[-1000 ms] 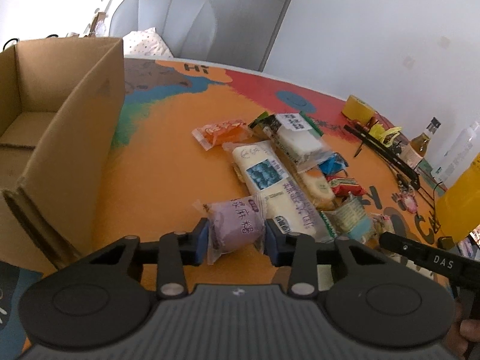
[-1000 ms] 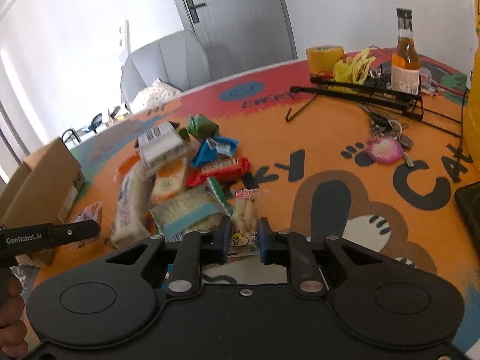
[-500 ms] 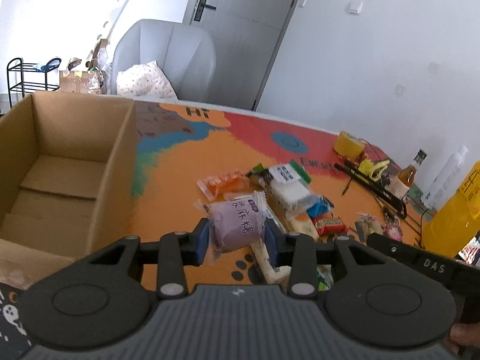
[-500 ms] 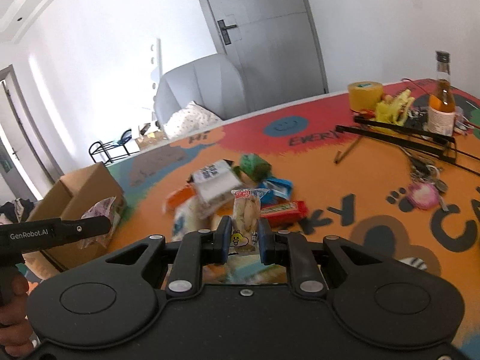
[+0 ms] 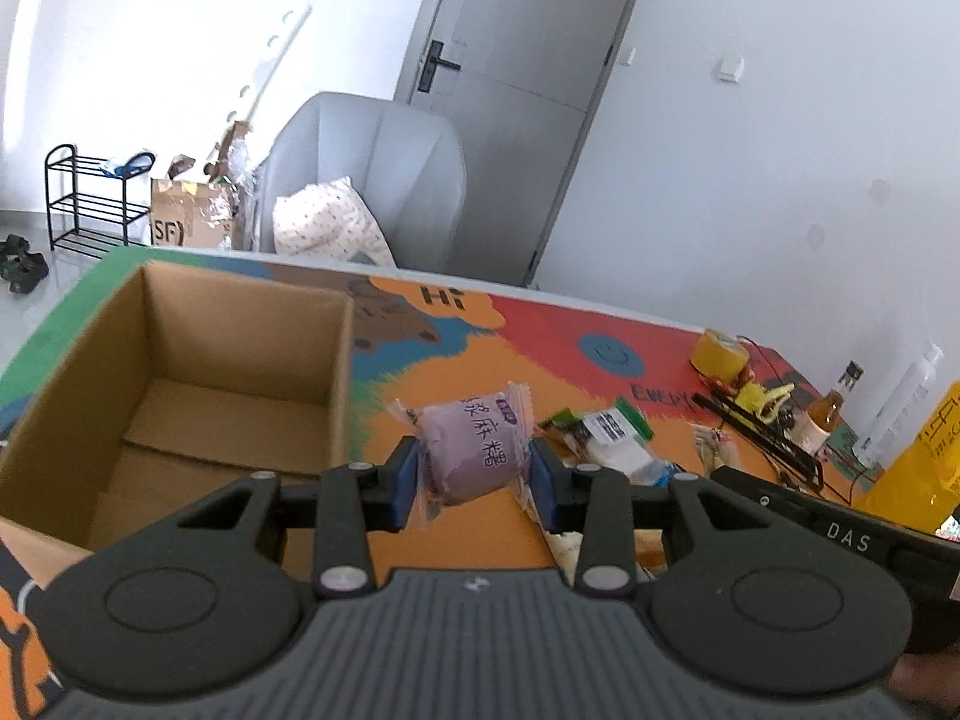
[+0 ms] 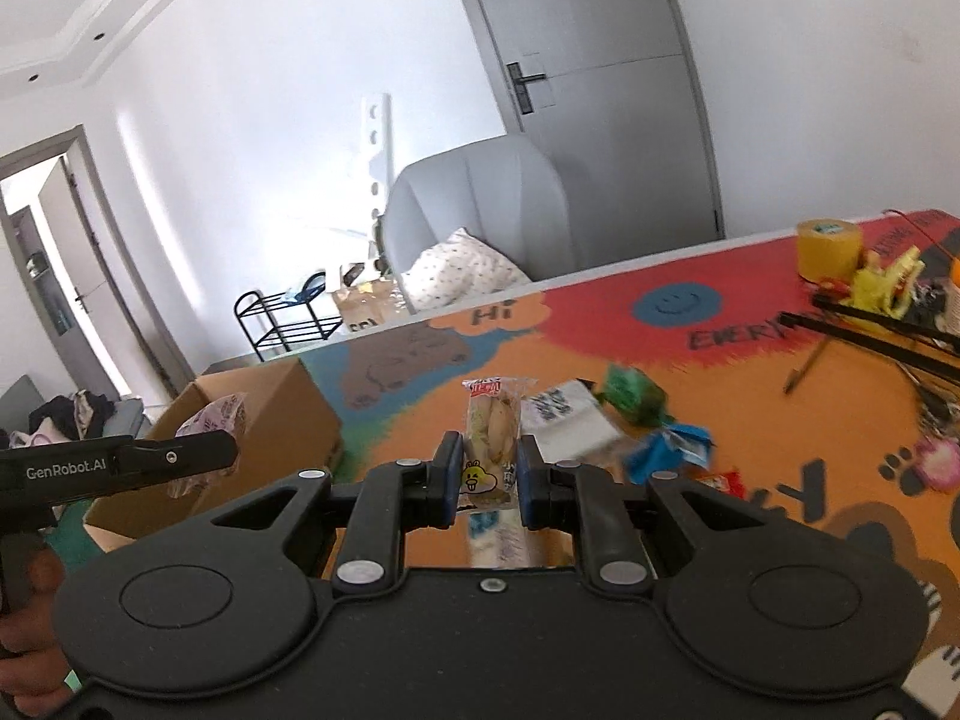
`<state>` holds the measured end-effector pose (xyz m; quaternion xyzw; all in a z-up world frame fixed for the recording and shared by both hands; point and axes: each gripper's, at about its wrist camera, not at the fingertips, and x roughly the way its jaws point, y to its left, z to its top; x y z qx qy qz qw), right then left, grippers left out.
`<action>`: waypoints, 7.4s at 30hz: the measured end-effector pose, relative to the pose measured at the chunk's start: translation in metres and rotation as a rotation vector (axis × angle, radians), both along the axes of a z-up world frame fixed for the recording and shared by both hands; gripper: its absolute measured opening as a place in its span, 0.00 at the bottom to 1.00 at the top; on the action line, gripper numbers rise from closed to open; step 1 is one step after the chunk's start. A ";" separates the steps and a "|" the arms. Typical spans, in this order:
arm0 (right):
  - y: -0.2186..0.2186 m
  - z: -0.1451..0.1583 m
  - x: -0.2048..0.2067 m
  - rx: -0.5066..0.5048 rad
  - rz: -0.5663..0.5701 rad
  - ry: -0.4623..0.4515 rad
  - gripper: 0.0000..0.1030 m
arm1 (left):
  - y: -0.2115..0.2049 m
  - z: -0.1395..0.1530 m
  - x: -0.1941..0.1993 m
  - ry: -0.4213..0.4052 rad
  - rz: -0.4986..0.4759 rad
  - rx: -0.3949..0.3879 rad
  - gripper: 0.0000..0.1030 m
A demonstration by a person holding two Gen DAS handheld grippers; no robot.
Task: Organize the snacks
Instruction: 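Carry both snacks into the cardboard box and open both tools to release, then grasp the long white cake packet with left tool while right tool grasps green-banded bar, then carry both packets over the cardboard box and open both tools to drop them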
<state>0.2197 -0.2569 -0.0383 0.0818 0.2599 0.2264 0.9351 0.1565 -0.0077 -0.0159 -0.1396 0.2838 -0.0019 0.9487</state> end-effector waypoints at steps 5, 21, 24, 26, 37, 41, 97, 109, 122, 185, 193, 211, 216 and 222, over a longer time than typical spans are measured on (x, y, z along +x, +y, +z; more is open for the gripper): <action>0.021 0.007 0.002 -0.023 0.044 0.001 0.17 | 0.016 0.007 -0.005 -0.006 0.030 0.009 0.37; 0.090 0.017 0.003 -0.026 0.185 -0.013 0.17 | 0.072 0.016 -0.017 0.012 0.143 0.033 0.37; 0.100 0.017 0.004 -0.024 0.202 -0.014 0.17 | 0.084 0.015 -0.019 0.018 0.168 0.034 0.37; 0.106 0.018 0.004 -0.025 0.212 -0.013 0.17 | 0.093 0.014 -0.019 0.025 0.184 0.029 0.37; 0.135 0.023 0.004 -0.027 0.275 -0.023 0.17 | 0.118 0.013 -0.025 0.013 0.260 0.008 0.54; 0.147 0.028 0.004 -0.018 0.308 -0.028 0.17 | 0.121 0.015 -0.031 0.013 0.274 -0.001 0.61; -0.059 -0.004 -0.008 -0.113 -0.170 0.067 1.00 | -0.035 -0.006 0.005 0.099 -0.110 0.087 1.00; -0.092 -0.028 -0.001 -0.110 -0.209 0.128 0.89 | -0.067 -0.028 0.020 0.110 -0.170 0.081 1.00; -0.102 -0.055 0.015 -0.060 -0.167 0.199 0.78 | -0.090 -0.059 0.050 0.159 -0.167 0.065 0.81; -0.043 -0.080 0.014 -0.345 -0.112 0.153 0.58 | -0.068 -0.082 0.042 0.239 -0.090 0.128 0.29; -0.045 -0.067 0.011 -0.285 -0.103 0.128 0.51 | -0.063 -0.070 0.038 0.207 -0.098 0.112 0.26; -0.007 -0.025 0.013 -0.194 -0.010 0.024 0.51 | -0.041 -0.019 0.020 0.089 -0.060 0.119 0.25; 0.010 -0.014 0.013 -0.185 0.021 -0.007 0.51 | -0.027 -0.003 0.015 0.052 -0.027 0.124 0.25; 0.031 -0.001 0.011 -0.169 0.061 -0.039 0.51 | -0.007 0.015 0.008 0.014 0.013 0.133 0.25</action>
